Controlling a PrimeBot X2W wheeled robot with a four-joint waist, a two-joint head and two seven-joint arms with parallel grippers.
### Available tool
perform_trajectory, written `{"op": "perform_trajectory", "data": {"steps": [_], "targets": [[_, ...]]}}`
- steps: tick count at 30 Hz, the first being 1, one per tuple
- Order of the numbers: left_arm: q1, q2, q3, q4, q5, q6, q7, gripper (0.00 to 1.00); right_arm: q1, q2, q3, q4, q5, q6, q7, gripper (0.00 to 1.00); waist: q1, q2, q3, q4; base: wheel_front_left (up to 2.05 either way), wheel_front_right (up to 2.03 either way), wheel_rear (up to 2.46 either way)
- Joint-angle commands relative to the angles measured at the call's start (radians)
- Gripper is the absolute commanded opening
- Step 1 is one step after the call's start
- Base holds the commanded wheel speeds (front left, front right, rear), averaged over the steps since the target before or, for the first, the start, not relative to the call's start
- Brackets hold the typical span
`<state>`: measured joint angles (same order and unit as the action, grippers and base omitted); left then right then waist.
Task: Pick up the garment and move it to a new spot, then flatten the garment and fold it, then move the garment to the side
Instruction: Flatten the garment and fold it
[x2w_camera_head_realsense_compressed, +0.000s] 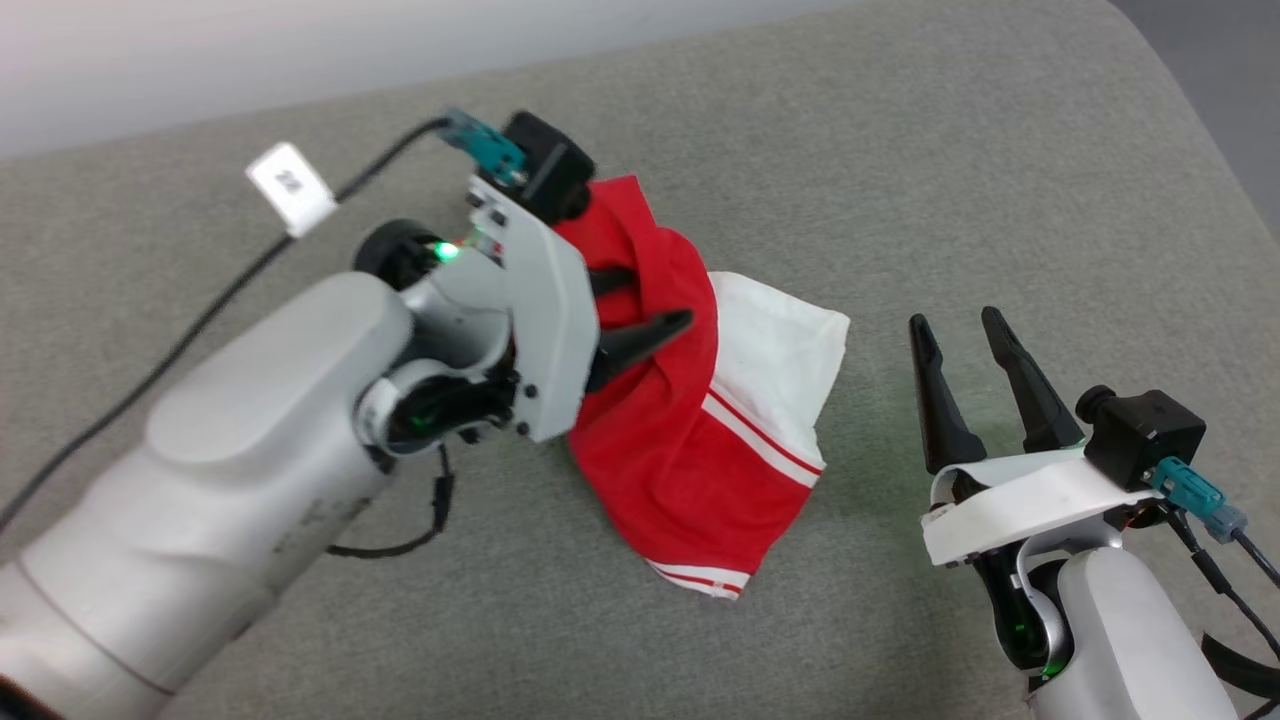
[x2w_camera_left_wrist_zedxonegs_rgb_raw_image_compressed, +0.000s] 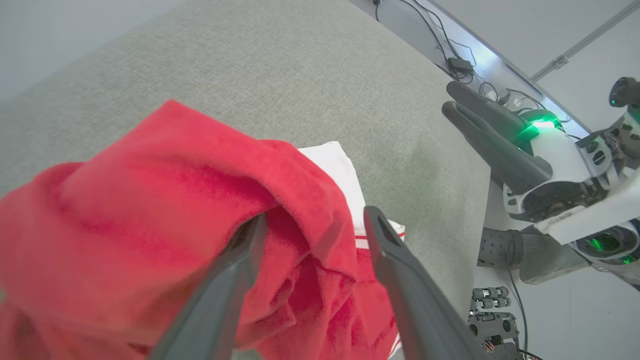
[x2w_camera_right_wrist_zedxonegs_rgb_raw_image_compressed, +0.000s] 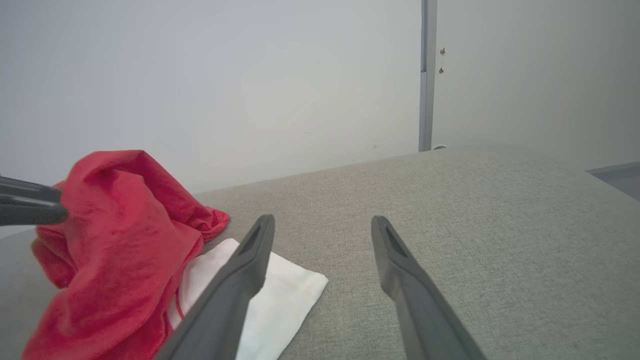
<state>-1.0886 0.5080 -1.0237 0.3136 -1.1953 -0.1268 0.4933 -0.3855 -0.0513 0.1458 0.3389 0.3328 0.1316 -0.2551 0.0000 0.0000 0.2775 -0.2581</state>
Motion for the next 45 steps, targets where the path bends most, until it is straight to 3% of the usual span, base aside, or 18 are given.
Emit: {"op": "perform_trajectory", "data": {"steps": [1, 15, 21, 27, 38, 40, 41, 42, 45], "targets": [[-0.006, 0.01, 0.007, -0.01, -0.006, 0.004, -0.001, 1.0, -0.002, 0.002, -0.002, 0.0, -0.012, -0.002, 0.002, 1.0, 0.0, 0.0, -0.012, 0.017, 0.0, 0.0, 0.0], [0.069, 0.145, 0.012, -0.103, -0.044, 0.058, 0.057, 1.0, 0.002, 0.002, -0.009, -0.028, -0.022, -0.002, 0.024, 1.0, 0.0, 0.0, -0.004, 0.051, 0.0, 0.0, 0.0], [0.092, 0.184, -0.012, -0.096, -0.001, 0.062, 0.047, 1.0, -0.008, 0.002, -0.011, -0.047, -0.026, -0.002, 0.03, 1.0, 0.0, 0.0, 0.031, 0.037, 0.0, 0.0, 0.0], [0.104, 0.191, -0.03, -0.034, 0.035, 0.045, 0.016, 1.0, -0.015, 0.002, -0.018, -0.071, -0.03, -0.002, 0.03, 1.0, 0.0, 0.0, 0.08, 0.017, 0.0, 0.0, 0.0], [0.113, 0.135, -0.032, 0.151, 0.018, 0.028, -0.025, 0.98, -0.015, 0.002, -0.021, -0.08, -0.026, -0.002, 0.02, 1.0, 0.0, 0.0, 0.111, 0.003, 0.0, 0.0, 0.0], [0.115, 0.121, -0.035, 0.185, 0.007, 0.022, -0.018, 0.42, -0.015, 0.002, -0.02, -0.08, -0.026, -0.002, 0.019, 1.0, 0.0, 0.0, 0.112, 0.004, 0.0, 0.0, 0.0], [0.117, 0.112, -0.036, 0.199, -0.003, 0.021, -0.013, 0.07, -0.015, 0.002, -0.02, -0.079, -0.027, -0.002, 0.018, 1.0, 0.0, 0.0, 0.111, 0.005, 0.0, 0.0, 0.0], [0.117, 0.102, -0.038, 0.209, -0.008, 0.019, -0.009, 0.0, -0.015, 0.002, -0.02, -0.077, -0.028, -0.002, 0.018, 1.0, 0.0, 0.0, 0.11, 0.006, 0.0, 0.0, 0.0], [0.12, 0.084, -0.044, 0.22, -0.028, 0.011, 0.013, 0.0, -0.011, 0.002, -0.025, -0.073, -0.033, -0.002, 0.016, 1.0, 0.0, 0.0, 0.102, 0.012, 0.0, 0.0, 0.0]]}}
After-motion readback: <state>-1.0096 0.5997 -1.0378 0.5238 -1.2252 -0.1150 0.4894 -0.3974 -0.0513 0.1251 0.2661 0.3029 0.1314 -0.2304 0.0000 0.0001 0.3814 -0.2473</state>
